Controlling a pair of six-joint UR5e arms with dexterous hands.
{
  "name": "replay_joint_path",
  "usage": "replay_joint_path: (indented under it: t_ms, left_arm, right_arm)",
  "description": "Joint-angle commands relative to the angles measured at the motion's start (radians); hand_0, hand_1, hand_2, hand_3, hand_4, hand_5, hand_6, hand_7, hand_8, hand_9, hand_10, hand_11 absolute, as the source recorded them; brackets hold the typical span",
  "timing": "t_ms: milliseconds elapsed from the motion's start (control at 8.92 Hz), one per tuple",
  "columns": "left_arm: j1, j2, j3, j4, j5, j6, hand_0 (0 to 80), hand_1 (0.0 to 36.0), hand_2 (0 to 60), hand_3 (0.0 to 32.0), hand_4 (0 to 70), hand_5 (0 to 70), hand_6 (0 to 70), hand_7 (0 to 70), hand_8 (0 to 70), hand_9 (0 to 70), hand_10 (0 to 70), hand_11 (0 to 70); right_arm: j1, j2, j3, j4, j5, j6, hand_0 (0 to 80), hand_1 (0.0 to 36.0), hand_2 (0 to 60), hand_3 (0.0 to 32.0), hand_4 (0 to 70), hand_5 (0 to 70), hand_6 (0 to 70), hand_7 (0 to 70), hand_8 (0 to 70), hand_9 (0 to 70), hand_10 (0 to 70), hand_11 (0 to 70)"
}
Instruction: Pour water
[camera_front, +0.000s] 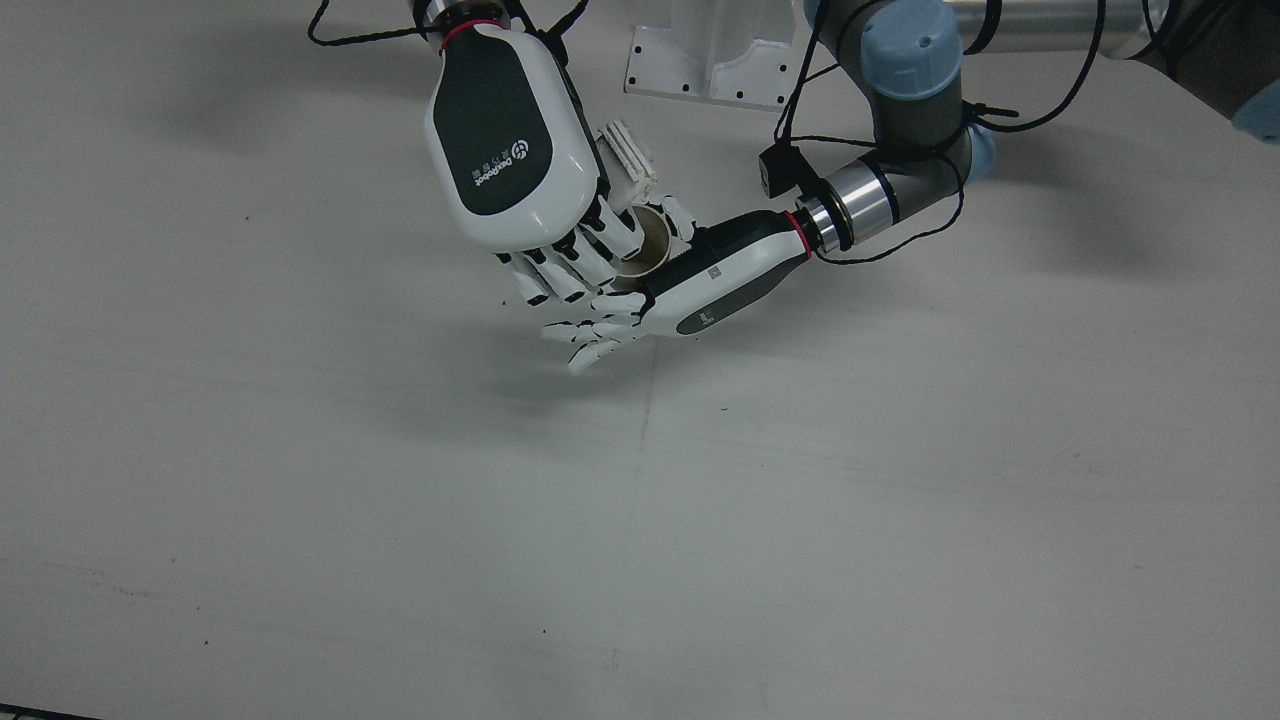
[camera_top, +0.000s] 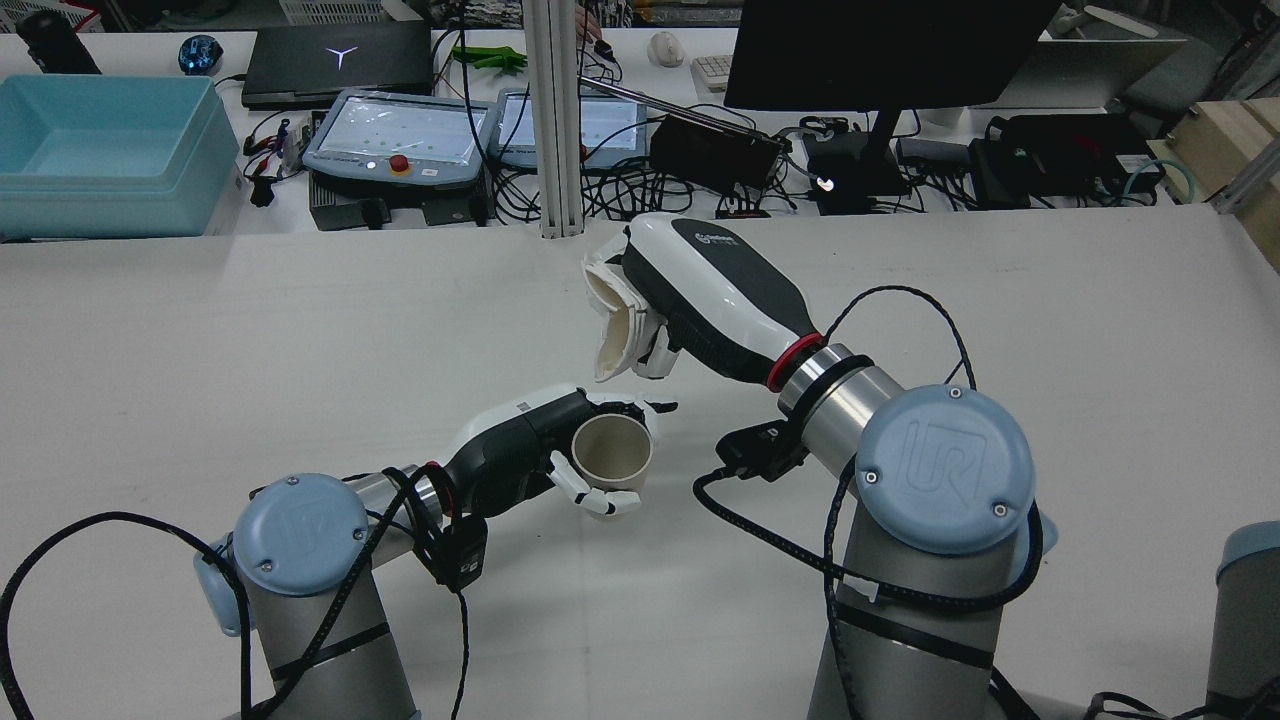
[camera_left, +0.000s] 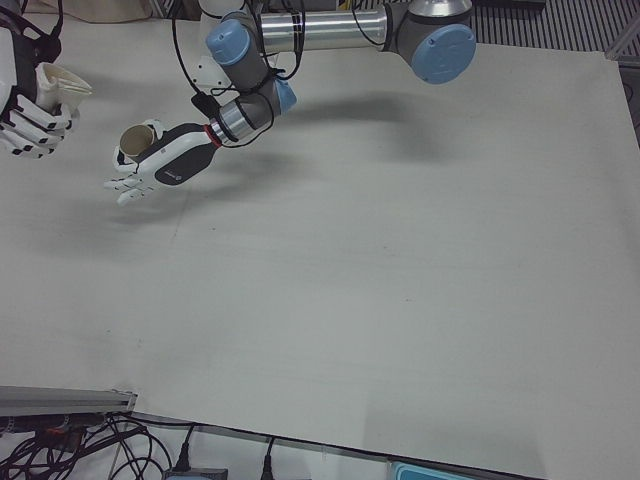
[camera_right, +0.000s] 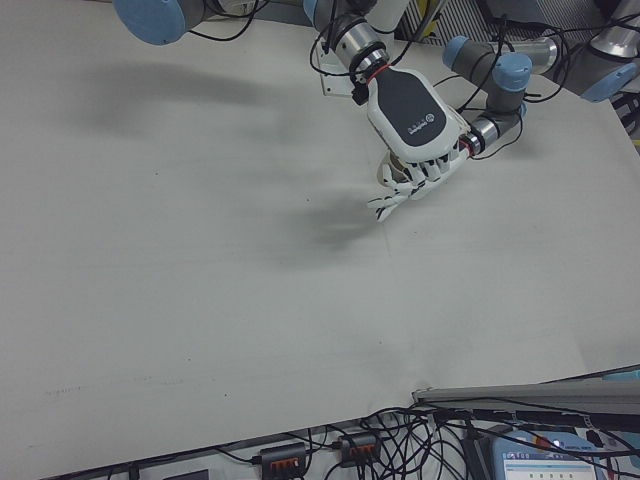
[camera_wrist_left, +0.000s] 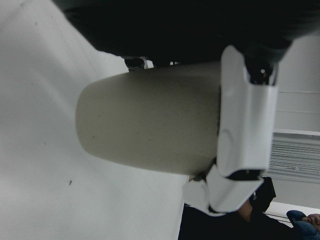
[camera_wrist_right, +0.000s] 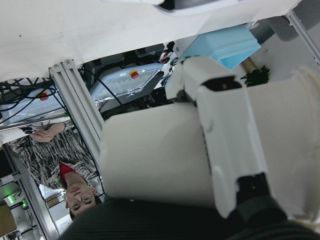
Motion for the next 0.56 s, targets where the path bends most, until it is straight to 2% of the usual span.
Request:
replay_joint_path:
  t_ms: [0,112,224,449]
  left_arm:
    - [-0.056,0.005,-0.004,-0.016,0.006,-0.020,70.4,36.0,60.0,0.0,63.1,70.0,9.8,15.9,0.9,1.9,2.7,6.6]
    - [-0.086,0.022,-0.007,-0.043,0.006,-0.040,66.8,36.0,60.0,0.0,63.6,70.0,9.9,16.0,0.9,2.0,3.0,6.9]
    - [-0.133,0.122,-0.025,-0.117,0.009,-0.044,62.9,36.0,60.0,0.0,62.6,70.0,9.4,15.4,0.8,1.9,3.1,6.9]
    - [-0.162,0.356,-0.076,-0.282,0.009,-0.044,62.0,36.0,60.0,0.0,60.7,70.0,8.6,14.9,0.7,2.1,3.6,7.6]
  right_arm:
    - [0.064,-0.161,0.096,0.021,0.009,0.165,80.0,36.0,60.0,0.0,70.0,70.0,64.0,70.0,44.8,58.2,37.8,56.5]
    - [0.155,-0.238,0.106,0.064,0.003,0.387,80.0,36.0,60.0,0.0,63.0,70.0,61.6,70.0,44.1,57.0,41.2,61.4]
    - [0.261,-0.339,0.114,0.145,-0.003,0.591,80.0,36.0,60.0,0.0,57.0,70.0,62.9,70.0,44.6,57.4,46.8,69.7]
    - [0.383,-0.528,0.095,0.389,-0.020,0.819,80.0,36.0,60.0,0.0,38.3,70.0,59.5,67.4,48.2,62.9,55.2,70.0]
